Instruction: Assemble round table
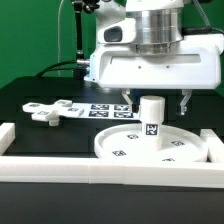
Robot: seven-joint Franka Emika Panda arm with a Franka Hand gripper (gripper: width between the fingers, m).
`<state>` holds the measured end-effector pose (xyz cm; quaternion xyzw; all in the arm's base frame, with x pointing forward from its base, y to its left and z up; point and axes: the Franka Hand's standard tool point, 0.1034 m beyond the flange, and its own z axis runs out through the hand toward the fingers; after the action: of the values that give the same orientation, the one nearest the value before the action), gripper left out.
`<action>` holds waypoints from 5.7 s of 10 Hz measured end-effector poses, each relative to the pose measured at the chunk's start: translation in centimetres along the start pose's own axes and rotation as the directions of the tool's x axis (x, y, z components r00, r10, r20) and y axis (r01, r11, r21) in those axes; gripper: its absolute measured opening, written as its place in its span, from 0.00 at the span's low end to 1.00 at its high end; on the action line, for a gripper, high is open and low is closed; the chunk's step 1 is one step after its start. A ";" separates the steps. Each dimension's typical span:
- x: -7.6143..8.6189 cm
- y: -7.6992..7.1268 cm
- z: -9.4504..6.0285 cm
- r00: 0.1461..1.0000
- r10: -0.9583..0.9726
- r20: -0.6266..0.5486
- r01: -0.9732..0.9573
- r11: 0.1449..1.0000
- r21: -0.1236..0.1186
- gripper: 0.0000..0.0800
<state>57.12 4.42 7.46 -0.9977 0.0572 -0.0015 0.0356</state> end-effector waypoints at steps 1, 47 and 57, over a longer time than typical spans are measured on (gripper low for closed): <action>0.0 0.1 0.1 0.998 -0.061 0.001 0.061 0.998 0.002 0.81; 0.3 3.4 -2.9 0.185 -0.978 0.100 0.983 0.182 -0.035 0.81; -0.1 3.9 -0.5 0.189 -0.976 0.112 0.982 0.190 0.001 0.54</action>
Offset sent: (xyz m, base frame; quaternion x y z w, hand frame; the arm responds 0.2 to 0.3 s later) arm 0.0000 0.0000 0.0000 0.0000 0.0000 -0.1296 0.9916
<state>56.58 0.51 7.72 -0.8061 -0.5913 0.0217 -0.0062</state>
